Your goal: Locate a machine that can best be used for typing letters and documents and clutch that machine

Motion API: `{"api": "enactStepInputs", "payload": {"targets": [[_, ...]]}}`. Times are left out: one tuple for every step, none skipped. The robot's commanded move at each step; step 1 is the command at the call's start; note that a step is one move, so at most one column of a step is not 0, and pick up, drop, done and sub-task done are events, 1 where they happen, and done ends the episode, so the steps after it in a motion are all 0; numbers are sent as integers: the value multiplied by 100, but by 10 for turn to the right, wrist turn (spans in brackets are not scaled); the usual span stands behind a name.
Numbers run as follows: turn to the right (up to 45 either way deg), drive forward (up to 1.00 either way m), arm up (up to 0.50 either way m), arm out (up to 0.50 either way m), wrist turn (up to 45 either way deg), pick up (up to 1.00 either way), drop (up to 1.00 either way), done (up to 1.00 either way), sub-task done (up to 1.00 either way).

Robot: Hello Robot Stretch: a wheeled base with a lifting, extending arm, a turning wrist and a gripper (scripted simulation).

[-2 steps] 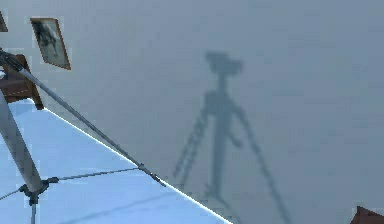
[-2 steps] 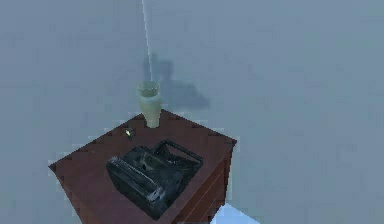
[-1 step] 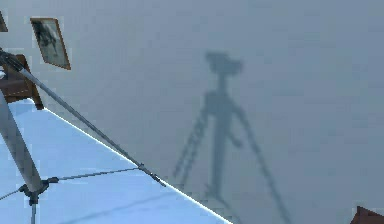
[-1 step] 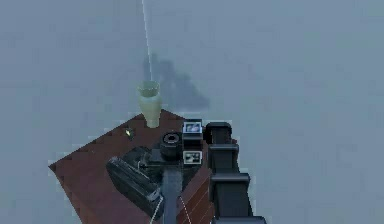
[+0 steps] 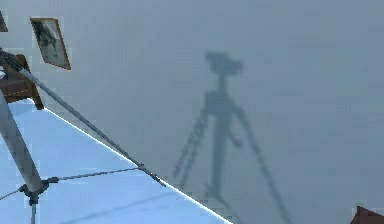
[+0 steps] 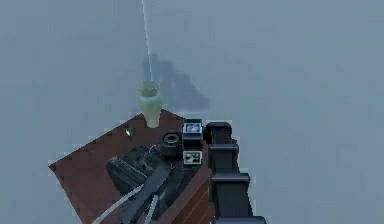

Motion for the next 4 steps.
{"api": "enactStepInputs", "payload": {"targets": [[0, 0, 0, 0, 450, 0, 0, 0, 0], [0, 0, 0, 0, 450, 0, 0, 0, 0], [0, 0, 0, 0, 120, 0, 0, 0, 0], [0, 0, -30, 0, 0, 0, 0, 0, 0]]}}
